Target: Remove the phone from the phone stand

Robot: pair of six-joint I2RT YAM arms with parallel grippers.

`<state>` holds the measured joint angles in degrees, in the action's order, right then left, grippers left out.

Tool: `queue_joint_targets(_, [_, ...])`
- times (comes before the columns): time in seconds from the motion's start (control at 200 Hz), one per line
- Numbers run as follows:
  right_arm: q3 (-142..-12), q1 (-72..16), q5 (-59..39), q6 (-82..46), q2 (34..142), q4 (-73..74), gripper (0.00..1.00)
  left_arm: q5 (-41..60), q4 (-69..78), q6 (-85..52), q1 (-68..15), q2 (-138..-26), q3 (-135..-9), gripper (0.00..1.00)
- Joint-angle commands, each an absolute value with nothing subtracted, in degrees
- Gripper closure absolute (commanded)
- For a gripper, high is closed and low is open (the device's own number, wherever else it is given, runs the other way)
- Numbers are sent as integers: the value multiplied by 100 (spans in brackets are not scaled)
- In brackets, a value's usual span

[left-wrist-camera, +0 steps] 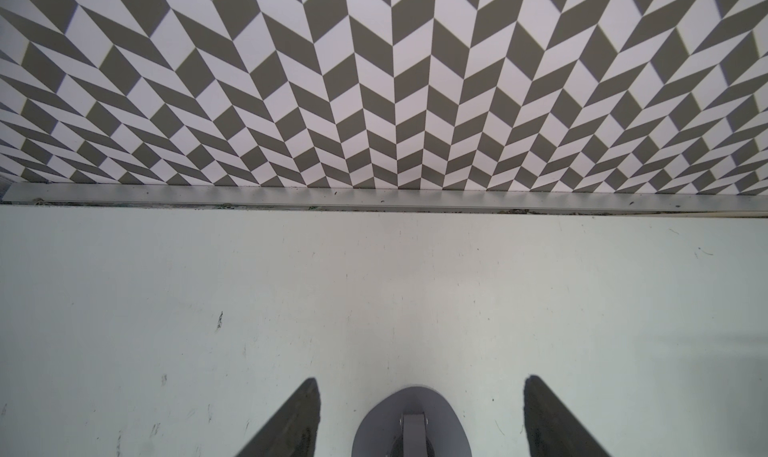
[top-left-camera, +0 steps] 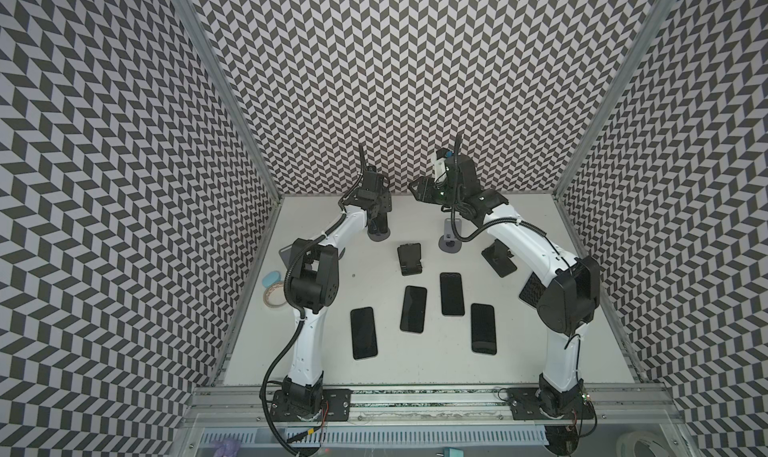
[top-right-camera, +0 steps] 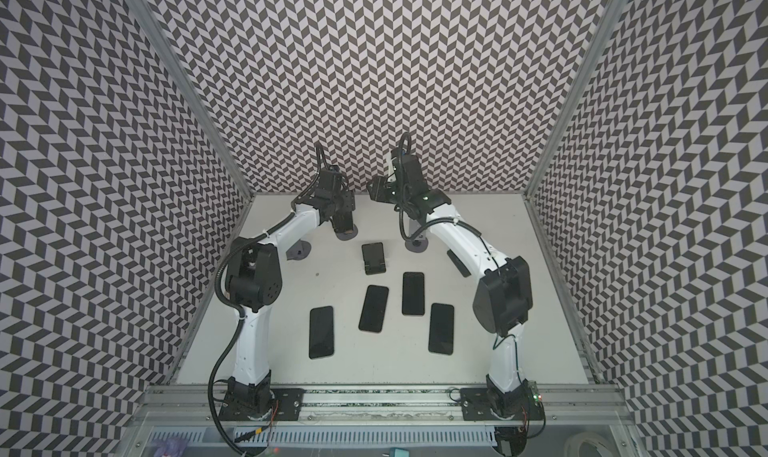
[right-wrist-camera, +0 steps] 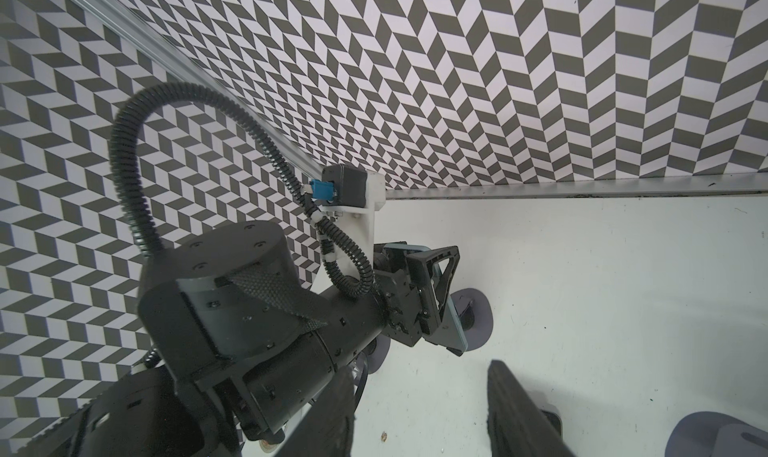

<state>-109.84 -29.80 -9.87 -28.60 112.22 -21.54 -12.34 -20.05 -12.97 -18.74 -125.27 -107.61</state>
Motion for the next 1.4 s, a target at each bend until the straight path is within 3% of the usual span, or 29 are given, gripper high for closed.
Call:
queue_joint_targets(0.0, [-11186,-2957,-993,-2845,11047,-2030,50,-1240,-2038,-1367,-1881,-12501,-11069,47])
queue_joint_targets(0.776, [-10987,-2990,-1282,-3017,10564,-2178,50,-1388,-2550,-1422,-1872,-11501,-10908,49])
queue_joint_targets(1.397, [-9860,-3496,-1595,-3155,9658,-1952,50,-1792,-3095,-1714,-2187,-9802,-9826,49])
